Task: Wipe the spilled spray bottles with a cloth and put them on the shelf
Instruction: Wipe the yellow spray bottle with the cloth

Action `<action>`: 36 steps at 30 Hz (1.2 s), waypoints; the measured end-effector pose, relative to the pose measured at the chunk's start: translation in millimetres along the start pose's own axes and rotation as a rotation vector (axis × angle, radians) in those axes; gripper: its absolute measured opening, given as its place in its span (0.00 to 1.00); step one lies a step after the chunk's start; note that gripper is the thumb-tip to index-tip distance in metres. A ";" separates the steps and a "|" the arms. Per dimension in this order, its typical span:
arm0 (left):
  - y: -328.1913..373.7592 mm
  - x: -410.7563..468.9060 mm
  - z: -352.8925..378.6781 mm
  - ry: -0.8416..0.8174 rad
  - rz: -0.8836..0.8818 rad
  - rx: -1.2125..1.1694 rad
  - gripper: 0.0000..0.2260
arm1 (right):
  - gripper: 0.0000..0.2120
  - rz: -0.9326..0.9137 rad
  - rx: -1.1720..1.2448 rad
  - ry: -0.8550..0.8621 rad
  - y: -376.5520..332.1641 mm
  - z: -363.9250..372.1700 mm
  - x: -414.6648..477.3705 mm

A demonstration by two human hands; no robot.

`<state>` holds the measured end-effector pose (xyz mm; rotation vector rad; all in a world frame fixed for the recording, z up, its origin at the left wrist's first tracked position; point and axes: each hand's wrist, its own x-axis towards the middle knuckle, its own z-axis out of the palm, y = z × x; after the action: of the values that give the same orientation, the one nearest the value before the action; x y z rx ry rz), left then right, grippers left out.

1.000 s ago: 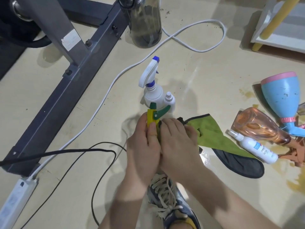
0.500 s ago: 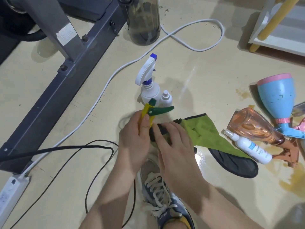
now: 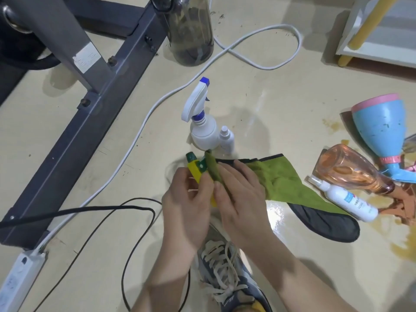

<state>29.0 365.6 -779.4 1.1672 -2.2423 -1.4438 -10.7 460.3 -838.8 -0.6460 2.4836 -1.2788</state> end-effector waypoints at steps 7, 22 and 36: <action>-24.0 -7.0 -12.4 0.066 -0.129 -0.159 0.07 | 0.16 0.275 0.057 -0.032 46.0 1.4 43.1; -48.9 -18.1 -16.9 0.001 -0.051 -0.129 0.08 | 0.18 -0.051 -0.008 -0.039 29.0 15.6 18.0; -27.7 -3.0 -53.9 -0.371 -0.342 -0.194 0.19 | 0.18 -0.182 0.076 -0.230 64.2 -9.0 2.5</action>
<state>75.3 326.6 -775.8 1.3598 -2.1251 -2.1129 -33.6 498.1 -886.4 -0.9596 2.2215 -1.2737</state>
